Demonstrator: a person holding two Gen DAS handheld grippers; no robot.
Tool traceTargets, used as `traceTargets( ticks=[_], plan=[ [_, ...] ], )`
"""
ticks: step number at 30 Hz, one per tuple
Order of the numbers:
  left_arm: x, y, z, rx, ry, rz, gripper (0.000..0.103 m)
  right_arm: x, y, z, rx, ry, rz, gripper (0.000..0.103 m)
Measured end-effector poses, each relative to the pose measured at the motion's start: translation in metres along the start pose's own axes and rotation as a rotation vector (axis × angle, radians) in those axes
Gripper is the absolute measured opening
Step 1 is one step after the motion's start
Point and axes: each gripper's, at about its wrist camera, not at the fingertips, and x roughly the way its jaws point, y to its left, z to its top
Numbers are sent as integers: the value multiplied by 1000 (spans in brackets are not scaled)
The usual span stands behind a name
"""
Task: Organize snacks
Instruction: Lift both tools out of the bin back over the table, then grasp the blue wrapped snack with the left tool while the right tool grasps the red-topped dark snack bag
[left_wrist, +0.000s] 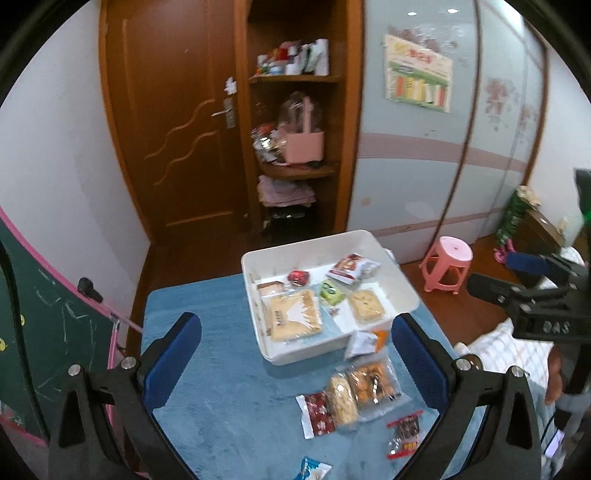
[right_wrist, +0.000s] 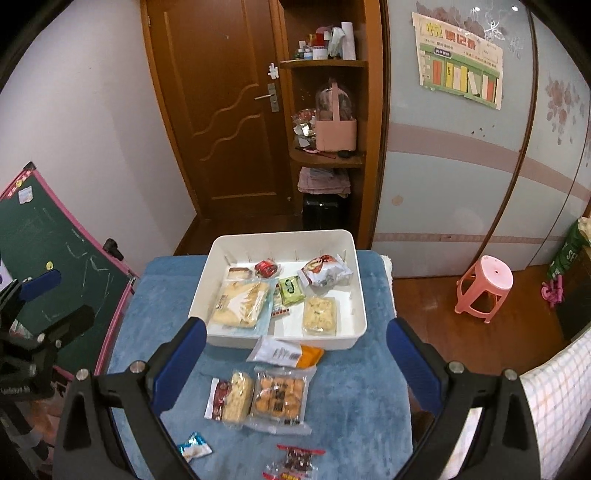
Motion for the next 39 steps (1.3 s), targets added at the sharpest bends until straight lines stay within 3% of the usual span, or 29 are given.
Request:
traceTargets(
  ticks=[6,11,16,23,25,31,39],
  plan=[
    [-21,-19,-31,58,-12,-22,102,-16,3,-25,-23,-4,-43,99],
    [-19,-24,-62,54,32,-25,102,-24,7,-56,-45,6,-86,99],
    [-11,-16,-102,-20,36,-31,102,-22,9,-94,-60,13,-84,99],
    [27,-1,-170,-136,136,-24,102,-4,3,-146,-35,25,-102,99],
    [38,3,-186,-158,159,-12,102,9,0,-163,-7,55,-100,98],
    [68,5,-227,-147,222,46,102,47,-11,-202,66,160,-60,85],
    [102,-7,-255,-133,315,25,102,93,-16,-243,150,281,-28,76]
  ],
)
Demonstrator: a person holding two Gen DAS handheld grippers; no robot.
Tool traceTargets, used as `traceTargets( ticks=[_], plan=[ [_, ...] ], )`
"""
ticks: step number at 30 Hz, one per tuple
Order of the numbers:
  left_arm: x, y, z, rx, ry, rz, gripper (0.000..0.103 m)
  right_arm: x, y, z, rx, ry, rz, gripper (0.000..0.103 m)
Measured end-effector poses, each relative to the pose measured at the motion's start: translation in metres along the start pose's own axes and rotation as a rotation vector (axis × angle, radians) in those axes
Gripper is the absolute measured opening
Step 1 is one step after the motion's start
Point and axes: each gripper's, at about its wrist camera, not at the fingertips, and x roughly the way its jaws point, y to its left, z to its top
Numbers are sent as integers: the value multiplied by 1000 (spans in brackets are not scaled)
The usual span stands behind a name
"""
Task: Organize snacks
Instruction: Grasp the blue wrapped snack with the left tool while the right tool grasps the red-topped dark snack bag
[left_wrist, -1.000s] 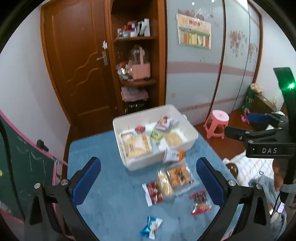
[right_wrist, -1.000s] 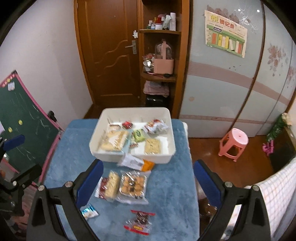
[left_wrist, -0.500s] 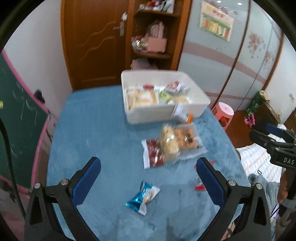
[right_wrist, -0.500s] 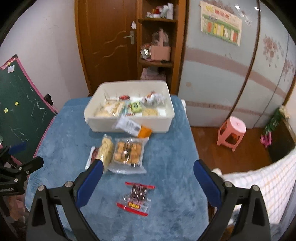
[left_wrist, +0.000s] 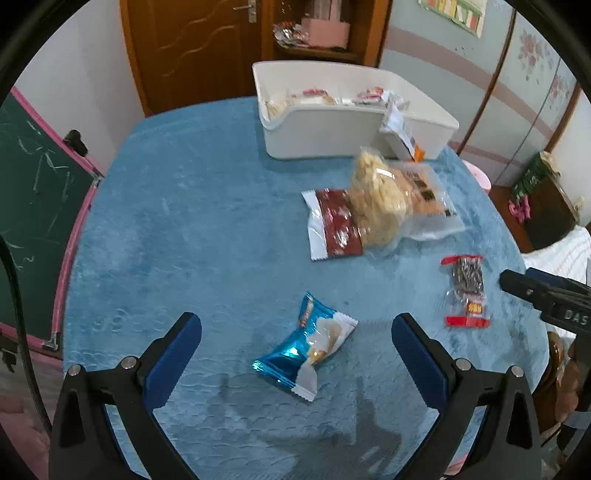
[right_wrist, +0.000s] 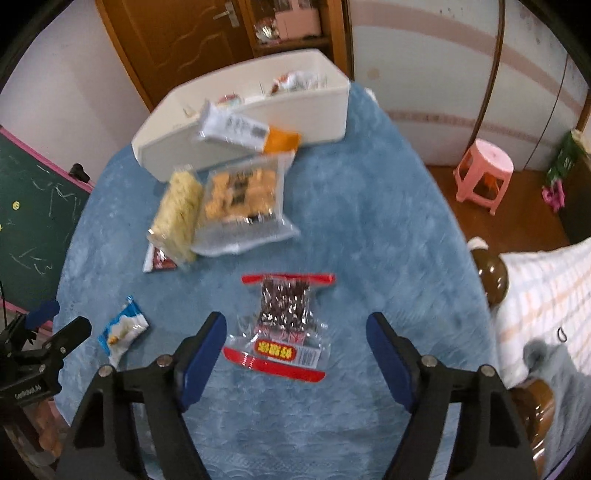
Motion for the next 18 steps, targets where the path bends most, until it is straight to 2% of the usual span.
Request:
traceTargets(
  ticks=[9,18],
  plan=[
    [36,-3,-7,0,85,-6,102,32,-1,-3,12,58,9,74],
    [65,3,-12,-12,161,2,85,59,3,2,13,101,21,74]
  ],
)
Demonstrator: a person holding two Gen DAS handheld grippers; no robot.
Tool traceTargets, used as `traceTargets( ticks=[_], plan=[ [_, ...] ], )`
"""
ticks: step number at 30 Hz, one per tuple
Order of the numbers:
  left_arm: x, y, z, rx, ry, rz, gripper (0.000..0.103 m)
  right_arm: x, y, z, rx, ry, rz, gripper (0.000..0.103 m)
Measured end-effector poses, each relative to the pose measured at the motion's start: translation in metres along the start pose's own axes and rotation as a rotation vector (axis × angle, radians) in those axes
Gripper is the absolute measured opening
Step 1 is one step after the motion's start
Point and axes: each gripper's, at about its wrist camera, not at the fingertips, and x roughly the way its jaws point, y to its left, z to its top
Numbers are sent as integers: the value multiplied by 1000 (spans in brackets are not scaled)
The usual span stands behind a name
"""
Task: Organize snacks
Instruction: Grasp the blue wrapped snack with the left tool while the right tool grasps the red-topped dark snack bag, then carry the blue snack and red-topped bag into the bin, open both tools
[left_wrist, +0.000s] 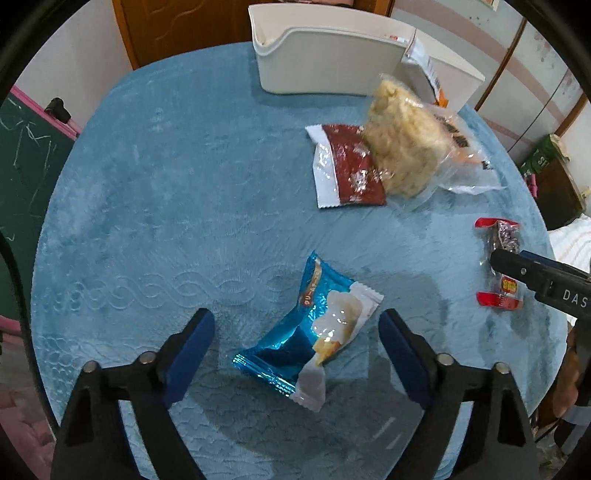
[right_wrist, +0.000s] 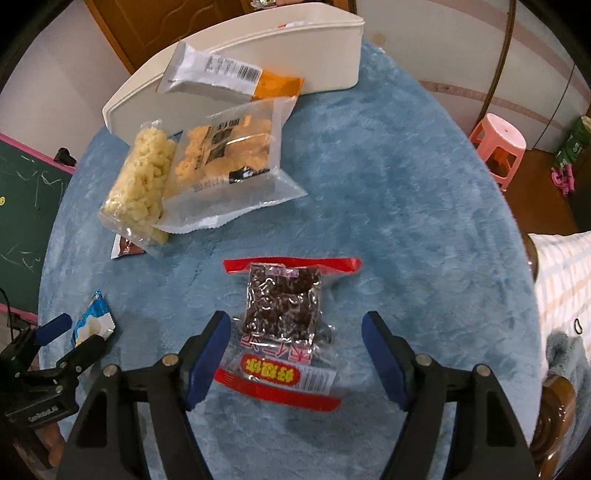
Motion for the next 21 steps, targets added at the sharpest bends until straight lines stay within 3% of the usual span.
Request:
traceTargets(
  ticks=[3,9,12,13,14,17,21],
  plan=[
    [8,2,0,-4,34,1,79,3,5,-1,-19,-6,-14,75],
    [11,-2,-3,15,26,35,71,5,17,-7,-66,-26,-51,76],
    [7,-6,-4,30,12,43,53,6,17,-7,-72,-24,-49,75],
    [6,-7,-5,35,9,42,41,5,20,-8,-74,-24,-51,73],
    [4,-9,-6,39,4,45,36,5,21,-9,-78,-24,-48,67],
    [2,-12,-6,48,-3,61,32,0,23,-13,-96,-33,-28,49],
    [-6,-14,-6,43,-21,42,31,-5,25,-16,-81,-38,6,48]
  ],
)
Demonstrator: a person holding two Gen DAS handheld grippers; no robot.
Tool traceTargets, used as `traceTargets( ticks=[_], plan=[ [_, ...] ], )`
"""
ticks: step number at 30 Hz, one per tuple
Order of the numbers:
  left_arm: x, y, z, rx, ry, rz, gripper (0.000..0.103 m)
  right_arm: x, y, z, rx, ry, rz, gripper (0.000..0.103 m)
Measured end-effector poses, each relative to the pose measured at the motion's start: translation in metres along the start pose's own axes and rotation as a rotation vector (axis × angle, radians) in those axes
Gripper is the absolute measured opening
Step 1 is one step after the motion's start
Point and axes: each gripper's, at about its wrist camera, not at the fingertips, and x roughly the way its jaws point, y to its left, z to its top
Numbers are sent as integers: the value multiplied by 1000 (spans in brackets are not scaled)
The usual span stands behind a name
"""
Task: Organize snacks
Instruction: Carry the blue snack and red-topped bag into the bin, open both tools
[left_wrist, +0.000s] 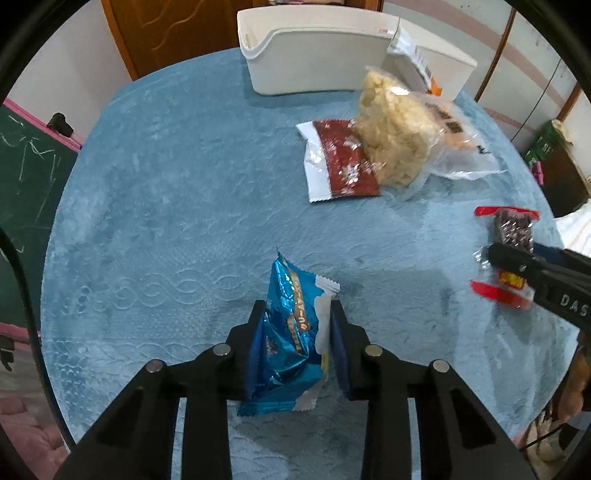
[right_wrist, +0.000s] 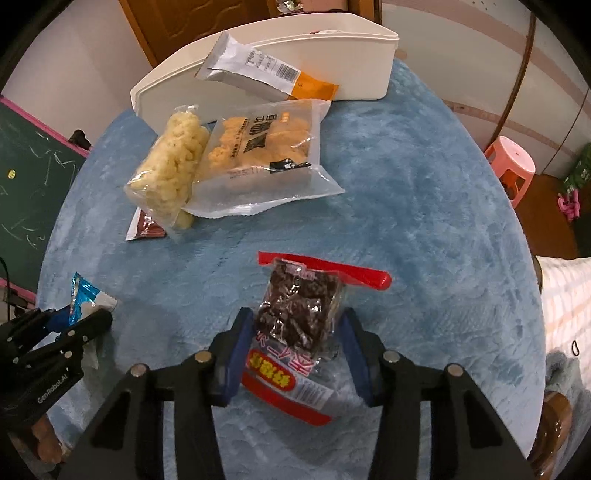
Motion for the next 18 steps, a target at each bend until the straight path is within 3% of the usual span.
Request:
traceTargets(
  ticks=[13,18],
  plan=[
    [-58,1,10,-51,-73,-120,30,-44,5,0,-28,-90,72,47],
    [-93,5,28,-60,-113,-155,30,-68,12,12,-34,-137,92,47]
  ],
)
